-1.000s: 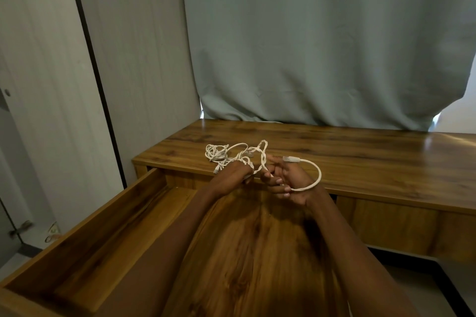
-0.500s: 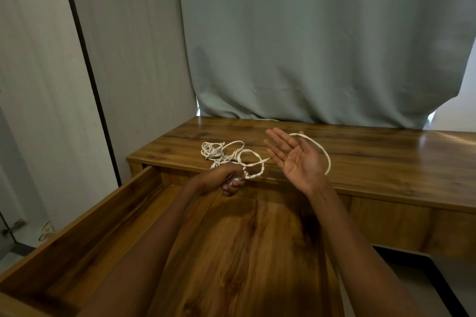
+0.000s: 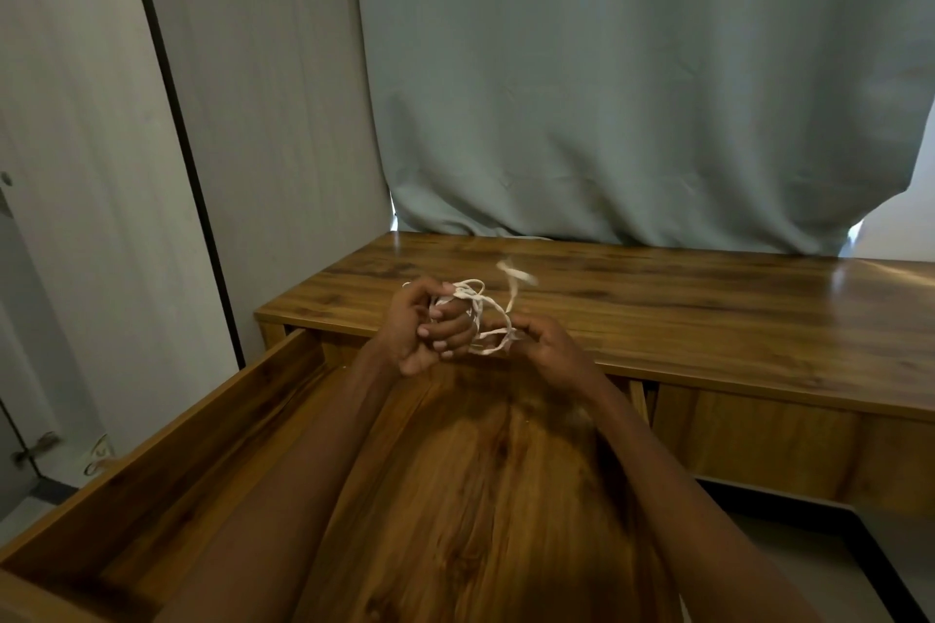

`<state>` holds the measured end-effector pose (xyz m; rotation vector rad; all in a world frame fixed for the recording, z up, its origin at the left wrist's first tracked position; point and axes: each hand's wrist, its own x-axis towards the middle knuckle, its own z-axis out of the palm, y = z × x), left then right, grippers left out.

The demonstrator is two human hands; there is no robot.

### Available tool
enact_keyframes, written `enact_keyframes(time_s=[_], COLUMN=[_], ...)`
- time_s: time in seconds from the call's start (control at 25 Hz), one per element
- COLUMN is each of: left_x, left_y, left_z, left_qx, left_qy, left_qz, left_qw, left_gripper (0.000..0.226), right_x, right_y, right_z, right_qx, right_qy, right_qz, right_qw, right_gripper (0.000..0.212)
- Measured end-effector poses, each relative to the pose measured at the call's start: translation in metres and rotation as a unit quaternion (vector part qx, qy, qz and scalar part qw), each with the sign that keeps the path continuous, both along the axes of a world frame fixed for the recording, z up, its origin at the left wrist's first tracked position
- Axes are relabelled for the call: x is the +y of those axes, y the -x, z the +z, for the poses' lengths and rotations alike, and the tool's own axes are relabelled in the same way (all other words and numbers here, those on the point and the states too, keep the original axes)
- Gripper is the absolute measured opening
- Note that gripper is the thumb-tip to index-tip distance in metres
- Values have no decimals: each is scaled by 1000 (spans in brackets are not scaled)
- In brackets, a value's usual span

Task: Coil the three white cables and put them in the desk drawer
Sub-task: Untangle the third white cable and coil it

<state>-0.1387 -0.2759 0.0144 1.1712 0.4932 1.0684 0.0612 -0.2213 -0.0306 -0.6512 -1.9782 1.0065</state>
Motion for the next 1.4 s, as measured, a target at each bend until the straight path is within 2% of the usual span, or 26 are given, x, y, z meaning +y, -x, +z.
enact_keyframes(time_s=[0.08,0.16,0.32,0.4,0.44,0.48,0.52,0.6,0.64,0.68,0.76,0.84,0.88,0.96,1.04,1.2,1.32,1.4], left_x=[-2,-3,-5,-5,-5,-5,-4,-2,0,3,8,12,13,15,13,11,14,18], left_y=[3,3,4,3,2,0,-2,-4,-5,-6,-7,-6,-4,7,21,37,48,56], left_z=[2,5,6,7,8,9,11,14,14,13,10,7,8,11,18,32,33,31], left_qx=[-91,-150,-160,-170,-182,-196,-212,-239,-246,-250,-252,-244,-249,-288,-344,-410,-438,-431], left_qy=[7,13,11,5,0,-6,-14,-34,-43,-48,-49,-42,-34,-20,-26,-27,2,1], left_qz=[51,75,74,65,62,60,57,58,68,83,123,172,193,228,244,310,392,419], left_qw=[995,986,984,983,981,979,975,969,966,963,959,954,949,930,907,857,809,799], left_gripper=[37,40,49,51,52,52,52,48,45,42,39,37,39,41,34,37,35,24], right_x=[-2,-2,-3,-1,0,2,4,7,8,8,2,-5,-9,-14,-15,-5,-8,-16], right_y=[-1,2,2,-6,-11,-15,-18,-18,-16,-13,-5,1,4,5,3,4,11,13], right_z=[-5,-4,0,2,4,4,2,-9,-17,-24,-28,-25,-23,-22,-27,-40,-42,-40], right_qx=[2,43,132,111,57,-36,-148,-341,-397,-419,-393,-297,-226,-175,-241,-311,-302,-283], right_qy=[9,33,67,62,26,-35,-95,-164,-175,-168,-147,-107,-69,-98,-165,-154,-160,-168], right_qz=[5,3,-12,-33,-52,-72,-82,-76,-63,-47,-26,-21,-20,-41,-51,-21,-5,3], right_qw=[1000,999,989,991,997,996,981,923,899,891,907,948,971,979,955,938,940,944], right_gripper=[22,21,26,30,30,28,26,25,28,28,32,38,32,29,33,42,37,41])
